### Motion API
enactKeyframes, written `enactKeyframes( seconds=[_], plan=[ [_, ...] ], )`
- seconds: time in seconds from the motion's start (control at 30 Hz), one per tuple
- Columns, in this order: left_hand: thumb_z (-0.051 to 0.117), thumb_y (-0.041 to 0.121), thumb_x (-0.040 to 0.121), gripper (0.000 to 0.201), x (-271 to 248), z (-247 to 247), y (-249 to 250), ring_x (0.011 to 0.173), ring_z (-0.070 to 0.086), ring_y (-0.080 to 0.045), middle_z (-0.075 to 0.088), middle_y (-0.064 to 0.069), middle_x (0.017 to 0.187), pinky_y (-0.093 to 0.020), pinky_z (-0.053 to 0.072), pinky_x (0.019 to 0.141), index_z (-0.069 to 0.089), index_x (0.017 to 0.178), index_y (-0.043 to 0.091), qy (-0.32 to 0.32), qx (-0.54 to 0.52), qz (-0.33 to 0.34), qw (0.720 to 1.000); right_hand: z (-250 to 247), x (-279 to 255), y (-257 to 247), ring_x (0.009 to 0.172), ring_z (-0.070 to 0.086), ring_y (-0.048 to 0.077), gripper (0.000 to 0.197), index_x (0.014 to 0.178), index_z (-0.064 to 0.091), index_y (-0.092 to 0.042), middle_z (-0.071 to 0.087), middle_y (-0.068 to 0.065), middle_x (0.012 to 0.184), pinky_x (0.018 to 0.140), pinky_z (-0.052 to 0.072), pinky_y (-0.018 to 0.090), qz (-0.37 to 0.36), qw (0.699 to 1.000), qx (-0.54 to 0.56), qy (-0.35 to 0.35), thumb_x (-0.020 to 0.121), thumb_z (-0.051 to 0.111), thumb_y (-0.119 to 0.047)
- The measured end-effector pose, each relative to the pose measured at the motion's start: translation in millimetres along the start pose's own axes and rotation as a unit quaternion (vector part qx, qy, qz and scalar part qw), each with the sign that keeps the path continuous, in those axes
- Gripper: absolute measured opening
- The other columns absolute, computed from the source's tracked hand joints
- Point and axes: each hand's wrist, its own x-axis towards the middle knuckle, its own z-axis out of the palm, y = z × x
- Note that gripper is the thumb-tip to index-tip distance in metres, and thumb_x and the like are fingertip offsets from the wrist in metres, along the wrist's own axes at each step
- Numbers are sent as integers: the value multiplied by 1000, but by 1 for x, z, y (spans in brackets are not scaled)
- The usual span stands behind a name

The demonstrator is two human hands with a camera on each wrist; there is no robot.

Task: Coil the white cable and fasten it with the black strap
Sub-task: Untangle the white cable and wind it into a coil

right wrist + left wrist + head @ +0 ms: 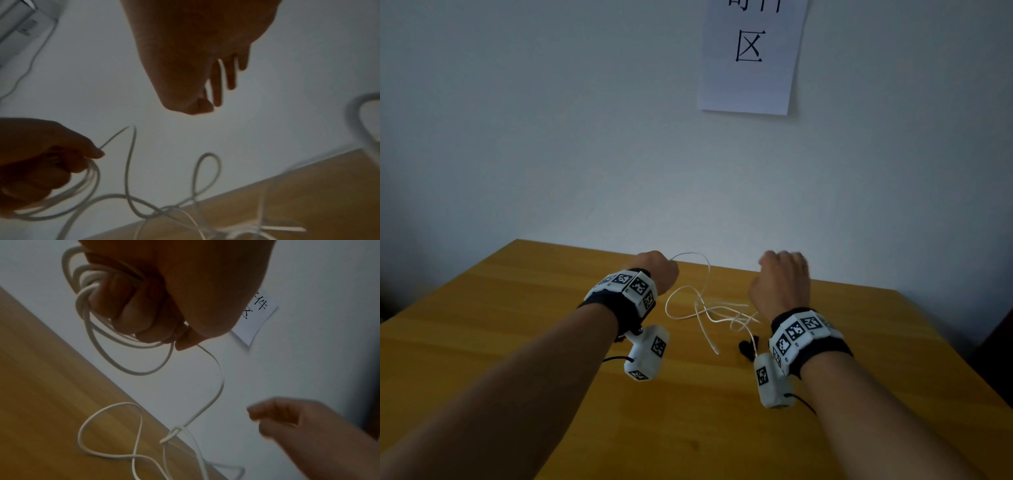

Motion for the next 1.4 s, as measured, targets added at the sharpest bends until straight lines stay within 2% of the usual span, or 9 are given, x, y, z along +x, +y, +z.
enactKeyframes(
  seconds=[0.13, 0.27, 0.5, 0.73, 0.9, 1.0, 1.17, 1.27, 1.4],
  plan=[
    [36, 26, 99, 35, -1, 1, 13, 58, 45, -17, 51, -6, 71, -27, 33, 51, 47, 70, 9, -16, -58, 7, 998, -12, 1, -29, 104, 63, 14, 27, 127, 63, -12, 68, 4, 120, 80, 50, 19, -13, 930, 362, -57, 102, 54, -16],
    [42, 24, 99, 42, -6, 2, 22, 42, 37, -19, 40, -4, 52, -23, 29, 45, 39, 58, 13, -105, -250, -18, 962, 2, -1, -43, 94, 73, 19, 38, 141, 52, -14, 71, 5, 117, 77, 55, 30, 27, 895, 424, -136, 104, 49, -25],
    [40, 27, 99, 49, -6, -13, 15, 33, 17, -9, 21, 7, 43, -21, 13, 39, 25, 53, 24, -288, -627, 9, 724, 30, -10, -26, 44, 62, 8, 28, 121, 61, -10, 70, 4, 68, 52, 52, 31, 36, 874, 450, -183, 110, 43, -29],
    [34, 30, 103, 42, -7, -5, 26, 40, 48, -17, 48, 0, 49, -24, 40, 46, 38, 63, 15, -226, -741, 23, 631, 30, -17, -37, 48, 54, 2, 39, 76, 56, -20, 64, 2, 62, 60, 44, 28, -91, 908, 352, -209, 109, 41, -32],
    [18, 35, 106, 59, -14, 6, 37, 104, 69, -33, 70, -22, 113, -35, 52, 83, 59, 95, -7, -183, -656, 78, 728, 21, -18, -47, 60, 62, 7, 30, 107, 70, -18, 73, 4, 75, 64, 43, 28, -112, 901, 323, -267, 107, 44, -32],
    [21, 33, 106, 58, -13, 14, 41, 96, 72, -28, 71, -22, 111, -36, 57, 85, 52, 113, -15, -126, -561, 90, 813, 15, -20, -47, 60, 63, 3, 24, 115, 70, -19, 71, -4, 73, 65, 43, 27, -118, 903, 308, -273, 105, 50, -28],
    [36, 36, 99, 36, -6, 23, 37, 90, 63, -36, 68, -18, 93, -36, 48, 78, 47, 83, 5, -23, -322, 121, 939, 8, -22, -44, 51, 61, 3, 27, 125, 64, -20, 70, -10, 90, 54, 48, 19, -111, 888, 362, -262, 99, 60, -15],
    [38, 36, 100, 41, -8, 30, 34, 110, 57, -36, 58, -17, 125, -33, 37, 78, 44, 116, -1, -11, -171, 127, 977, 6, -20, -40, 44, 58, 8, 17, 93, 76, -8, 69, 2, 67, 48, 51, 25, -84, 899, 331, -273, 97, 63, -18],
    [34, 39, 100, 28, -15, 30, 30, 97, 61, -34, 63, -13, 110, -39, 45, 76, 41, 100, 12, 20, -41, 149, 988, 8, -18, -38, 45, 62, 15, 19, 86, 76, -7, 71, 5, 68, 48, 51, 25, -78, 915, 296, -264, 95, 63, -19]
  ],
)
